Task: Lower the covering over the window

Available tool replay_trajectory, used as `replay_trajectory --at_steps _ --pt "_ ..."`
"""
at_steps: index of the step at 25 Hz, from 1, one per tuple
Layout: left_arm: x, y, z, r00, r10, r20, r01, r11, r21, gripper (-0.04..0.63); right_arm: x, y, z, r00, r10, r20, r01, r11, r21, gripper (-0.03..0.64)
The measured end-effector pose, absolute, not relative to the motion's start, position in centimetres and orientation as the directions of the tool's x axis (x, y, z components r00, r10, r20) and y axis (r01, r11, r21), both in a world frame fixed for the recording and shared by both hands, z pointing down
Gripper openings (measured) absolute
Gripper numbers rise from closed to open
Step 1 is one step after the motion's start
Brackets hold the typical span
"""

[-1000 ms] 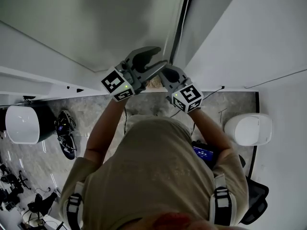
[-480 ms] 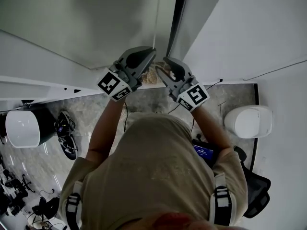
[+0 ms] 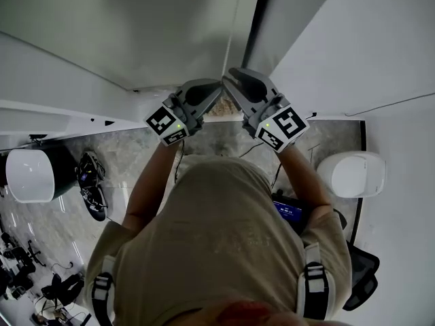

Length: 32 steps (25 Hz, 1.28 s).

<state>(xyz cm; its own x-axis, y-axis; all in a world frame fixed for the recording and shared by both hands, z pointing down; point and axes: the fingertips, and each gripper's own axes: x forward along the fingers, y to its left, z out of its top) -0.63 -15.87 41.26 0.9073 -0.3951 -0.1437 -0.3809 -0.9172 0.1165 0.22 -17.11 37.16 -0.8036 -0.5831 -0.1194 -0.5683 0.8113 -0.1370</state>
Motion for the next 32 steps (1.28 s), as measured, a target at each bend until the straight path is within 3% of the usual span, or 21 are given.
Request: replay_trajectory --at_steps 6,8,11,12,13,15,20,23,25,26,32 --pt "-0.3 -15.1 40.9 0.918 -0.371 -0.137 -0.359 -0.927 0.106 0.020 -0.8 -16.5 36.2 -0.833 -0.544 -0.106 -0.535 0.839 -0.097 0.072" --pt "-0.1 -15.0 40.9 0.918 -0.370 -0.139 -0.358 -0.928 0.107 0.019 -0.8 -16.5 36.0 -0.826 -0.555 -0.100 -0.548 0.832 -0.090 0.015" --pt "-0.8 -14.9 40.7 0.911 -0.378 -0.166 -0.368 -0.926 0.090 0.020 -0.6 -16.4 36.2 -0.810 -0.577 -0.107 -0.569 0.816 -0.101 0.009" --pt "-1.7 -15.2 40.5 0.902 -0.383 -0.200 -0.368 -0.923 0.108 0.029 -0.3 -16.6 36.5 -0.804 -0.586 -0.103 -0.577 0.810 -0.107 0.008" --pt "-3.0 -15.8 40.1 0.887 -0.392 -0.242 -0.367 -0.919 0.145 0.083 -0.2 -16.9 37.3 -0.800 -0.594 -0.085 -0.584 0.804 -0.112 0.008" --pt "-5.0 -17.2 38.6 0.865 -0.404 -0.298 -0.363 -0.913 0.184 0.103 -0.2 -17.4 40.2 -0.801 -0.598 -0.009 -0.592 0.795 -0.132 0.008" --pt "-0.6 -16.9 35.5 0.943 -0.284 -0.172 -0.282 -0.959 0.038 0.184 -1.1 -16.0 43.3 -0.828 -0.559 0.056 -0.559 0.809 -0.181 0.008" --pt "0.5 -16.7 35.3 0.951 -0.270 -0.152 -0.263 -0.963 0.065 0.179 -2.4 -15.0 42.8 -0.838 -0.543 0.052 -0.543 0.823 -0.168 0.008" --pt "0.1 -17.2 35.4 0.942 -0.289 -0.171 -0.274 -0.956 0.106 0.064 -2.5 -15.2 43.1 -0.833 -0.552 0.043 -0.549 0.814 -0.190 0.008" --pt "0.1 -17.2 35.5 0.939 -0.292 -0.183 -0.272 -0.954 0.127 0.044 -2.2 -15.4 43.2 -0.829 -0.557 0.038 -0.553 0.809 -0.199 0.008" --pt "0.3 -16.2 36.4 0.934 -0.301 -0.191 -0.271 -0.948 0.168 0.025 -1.8 -14.6 44.3 -0.827 -0.560 0.047 -0.554 0.800 -0.229 0.008"
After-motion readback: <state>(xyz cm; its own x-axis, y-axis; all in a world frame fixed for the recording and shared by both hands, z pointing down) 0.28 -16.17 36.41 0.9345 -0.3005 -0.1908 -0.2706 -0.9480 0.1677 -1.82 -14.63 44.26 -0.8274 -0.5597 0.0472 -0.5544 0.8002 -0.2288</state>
